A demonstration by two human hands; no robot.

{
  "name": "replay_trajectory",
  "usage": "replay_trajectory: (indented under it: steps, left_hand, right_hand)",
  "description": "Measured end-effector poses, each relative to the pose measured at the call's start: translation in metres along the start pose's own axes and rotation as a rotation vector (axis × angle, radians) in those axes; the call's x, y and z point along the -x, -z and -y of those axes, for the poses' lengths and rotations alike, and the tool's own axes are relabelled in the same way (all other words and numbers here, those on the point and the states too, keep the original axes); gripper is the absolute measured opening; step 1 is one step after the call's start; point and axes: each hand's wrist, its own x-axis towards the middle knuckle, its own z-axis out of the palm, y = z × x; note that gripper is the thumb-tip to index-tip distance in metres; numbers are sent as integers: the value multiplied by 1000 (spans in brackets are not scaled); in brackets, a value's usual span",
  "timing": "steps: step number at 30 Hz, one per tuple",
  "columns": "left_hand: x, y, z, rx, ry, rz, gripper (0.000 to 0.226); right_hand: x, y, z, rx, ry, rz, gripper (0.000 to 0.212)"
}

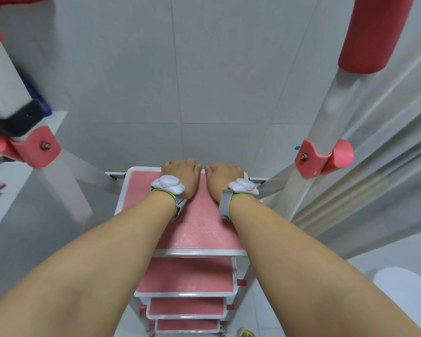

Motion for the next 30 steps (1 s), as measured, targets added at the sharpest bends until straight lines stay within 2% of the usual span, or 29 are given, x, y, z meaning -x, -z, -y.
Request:
replay_trajectory:
  steps: [4,9,12,20,23,30]
  left_hand:
    - [-3,4,-3,7,-12,41,37]
    - [-2,-5,-11,-43,-63,5,42]
    - [-4,-10,-29,-34,-98,5,47]
    - [-1,-37,-92,32,-223,79,43]
    - [9,-44,-113,78,-265,82,46]
    - [10,-41,-109,60,-273,136,55]
  right_hand:
    - [-4,1,-1,-7,-20,48,41]
    - [2,-3,-11,-20,-38,2,45]
    - [5,-3,-25,-43,-129,52,46]
    - [30,-1,-86,42,-234,51,33]
    - [45,-2,-103,46,-250,-15,30]
    - [48,-4,-102,56,-285,0,41]
